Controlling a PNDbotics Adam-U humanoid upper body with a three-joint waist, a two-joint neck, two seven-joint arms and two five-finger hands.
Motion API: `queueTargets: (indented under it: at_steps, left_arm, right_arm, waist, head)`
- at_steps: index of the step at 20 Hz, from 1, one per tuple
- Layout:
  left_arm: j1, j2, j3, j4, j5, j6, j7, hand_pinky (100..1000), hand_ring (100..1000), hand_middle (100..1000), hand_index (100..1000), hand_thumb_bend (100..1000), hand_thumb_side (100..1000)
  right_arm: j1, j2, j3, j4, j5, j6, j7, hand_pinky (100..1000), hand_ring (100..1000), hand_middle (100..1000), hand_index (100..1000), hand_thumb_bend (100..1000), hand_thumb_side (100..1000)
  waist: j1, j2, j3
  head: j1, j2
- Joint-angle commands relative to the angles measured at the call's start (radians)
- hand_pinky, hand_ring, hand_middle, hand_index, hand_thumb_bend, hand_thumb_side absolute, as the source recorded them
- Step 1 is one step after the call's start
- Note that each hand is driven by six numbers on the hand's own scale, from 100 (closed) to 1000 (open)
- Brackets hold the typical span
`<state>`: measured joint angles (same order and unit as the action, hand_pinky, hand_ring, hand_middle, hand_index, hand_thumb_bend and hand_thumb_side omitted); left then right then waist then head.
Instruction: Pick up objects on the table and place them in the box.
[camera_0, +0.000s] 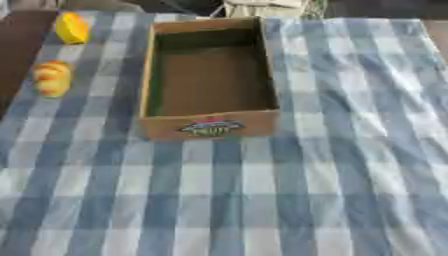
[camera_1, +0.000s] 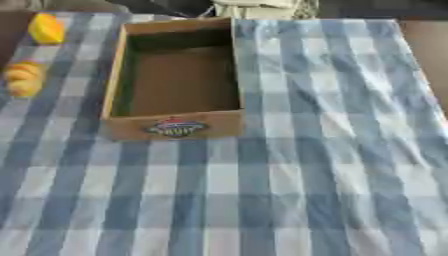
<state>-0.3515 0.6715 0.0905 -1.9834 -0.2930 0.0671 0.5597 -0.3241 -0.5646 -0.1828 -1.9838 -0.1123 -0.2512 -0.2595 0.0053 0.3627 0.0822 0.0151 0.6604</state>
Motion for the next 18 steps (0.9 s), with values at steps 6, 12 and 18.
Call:
queueTargets:
  at_steps: [6, 12, 18]
  left_arm:
    - [-0.171, 0.287, -0.072, 0.215, -0.017, 0.225, -0.421, 820, 799, 794, 868, 289, 468]
    - [-0.363, 0.285, -0.134, 0.513, -0.113, 0.221, -0.695, 823, 801, 782, 910, 421, 542]
    - [-0.450, 0.230, -0.191, 0.710, -0.196, 0.264, -0.780, 826, 798, 758, 888, 554, 468]
  right_arm:
    - [-0.002, -0.042, 0.002, -0.016, 0.001, 0.000, 0.006, 803, 853, 655, 816, 179, 433]
    - [-0.007, -0.043, 0.012, -0.016, -0.004, 0.003, 0.015, 803, 853, 655, 816, 177, 434]
    - [-0.008, -0.041, 0.013, -0.016, -0.007, 0.006, 0.020, 801, 854, 654, 816, 176, 436]
  waist:
    - [0.008, -0.027, -0.010]
    - [0.013, -0.032, -0.012]
    - [0.017, -0.030, -0.018]
  head:
    - [0.002, 0.013]
    - [0.002, 0.022]
    - [0.012, 0.027]
